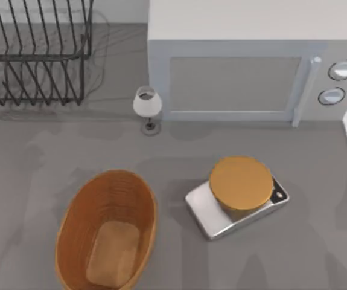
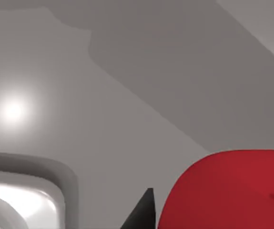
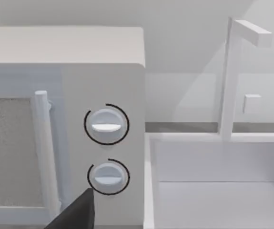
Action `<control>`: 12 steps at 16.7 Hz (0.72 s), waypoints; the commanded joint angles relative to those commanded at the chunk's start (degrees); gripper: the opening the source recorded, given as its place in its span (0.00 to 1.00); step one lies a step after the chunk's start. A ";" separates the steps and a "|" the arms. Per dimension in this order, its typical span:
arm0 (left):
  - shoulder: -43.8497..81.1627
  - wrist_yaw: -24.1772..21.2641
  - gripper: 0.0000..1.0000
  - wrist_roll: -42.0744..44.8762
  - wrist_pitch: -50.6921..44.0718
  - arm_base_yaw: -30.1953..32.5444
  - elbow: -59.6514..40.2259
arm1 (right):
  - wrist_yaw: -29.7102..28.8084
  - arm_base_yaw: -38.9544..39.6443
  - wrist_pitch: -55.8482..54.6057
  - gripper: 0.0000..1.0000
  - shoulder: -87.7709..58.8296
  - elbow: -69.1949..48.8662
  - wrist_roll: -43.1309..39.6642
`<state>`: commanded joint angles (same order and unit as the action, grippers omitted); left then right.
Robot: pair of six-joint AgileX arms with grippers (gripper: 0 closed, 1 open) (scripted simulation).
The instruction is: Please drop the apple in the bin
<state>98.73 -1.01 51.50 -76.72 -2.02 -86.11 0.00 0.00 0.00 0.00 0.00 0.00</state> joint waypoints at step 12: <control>-8.47 -3.08 0.00 -68.69 1.67 29.55 9.32 | 0.00 0.00 0.00 1.00 0.00 0.00 0.00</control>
<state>90.26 -4.09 -17.19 -75.05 27.53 -76.79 0.00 0.00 0.00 0.00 0.00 0.00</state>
